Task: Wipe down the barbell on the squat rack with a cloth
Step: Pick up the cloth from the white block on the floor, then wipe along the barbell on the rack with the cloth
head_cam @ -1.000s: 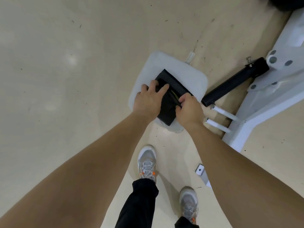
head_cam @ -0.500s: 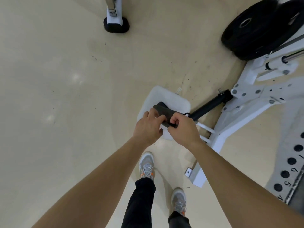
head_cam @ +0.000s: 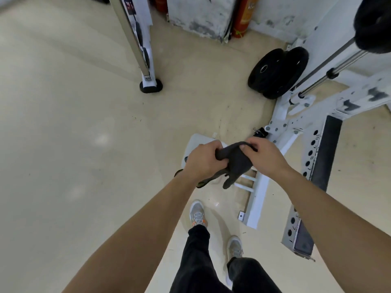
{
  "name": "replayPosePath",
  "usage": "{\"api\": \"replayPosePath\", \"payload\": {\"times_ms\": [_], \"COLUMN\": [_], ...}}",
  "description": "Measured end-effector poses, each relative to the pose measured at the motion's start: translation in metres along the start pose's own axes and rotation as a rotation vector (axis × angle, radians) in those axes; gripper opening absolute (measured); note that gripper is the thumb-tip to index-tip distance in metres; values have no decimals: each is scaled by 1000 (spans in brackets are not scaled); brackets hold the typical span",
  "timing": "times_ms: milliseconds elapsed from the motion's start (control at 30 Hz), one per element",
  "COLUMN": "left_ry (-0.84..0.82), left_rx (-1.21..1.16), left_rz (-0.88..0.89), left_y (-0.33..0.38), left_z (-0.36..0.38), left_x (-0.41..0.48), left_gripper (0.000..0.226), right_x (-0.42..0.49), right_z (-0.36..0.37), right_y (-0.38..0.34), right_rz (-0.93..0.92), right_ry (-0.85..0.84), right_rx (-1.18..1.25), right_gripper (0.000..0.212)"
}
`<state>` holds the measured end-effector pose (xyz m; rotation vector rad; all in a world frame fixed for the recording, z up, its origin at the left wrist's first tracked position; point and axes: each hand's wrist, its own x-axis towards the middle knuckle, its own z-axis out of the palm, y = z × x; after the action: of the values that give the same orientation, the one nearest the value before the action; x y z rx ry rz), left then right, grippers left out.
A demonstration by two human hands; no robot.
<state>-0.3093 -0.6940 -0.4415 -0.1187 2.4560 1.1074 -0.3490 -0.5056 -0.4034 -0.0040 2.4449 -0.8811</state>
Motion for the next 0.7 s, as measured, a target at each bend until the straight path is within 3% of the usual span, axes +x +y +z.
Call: {"api": "replayPosePath", "payload": {"times_ms": [200,300,433,500,600,700], "left_ry": [-69,-103,-131,-118,-50,-3], "left_rx": [343,452,426,329,-48,-317], "left_rz": [71,118,83,70,70,105], "left_y": [47,74,117,141,185,241], "left_z": [-44,-57,-62,-61,-57,-55], "left_x": [-39,-47,-47,-46,-48,-62], "left_gripper": [50,32,15,19,18,21], "right_x": [-74,-108,-153,-174,-200,-229], "right_z": [-83,-128,-182,-204,-230,-245], "right_y": [-53,-61,-59,-49,-19,24], "right_rz": [0,-6,-49,-58,-20,87], "right_ry": [8,96,199,265,351,365], "right_rx": [366,454,538,600,634,513], "right_gripper": [33,35,37,35,9,22]}}
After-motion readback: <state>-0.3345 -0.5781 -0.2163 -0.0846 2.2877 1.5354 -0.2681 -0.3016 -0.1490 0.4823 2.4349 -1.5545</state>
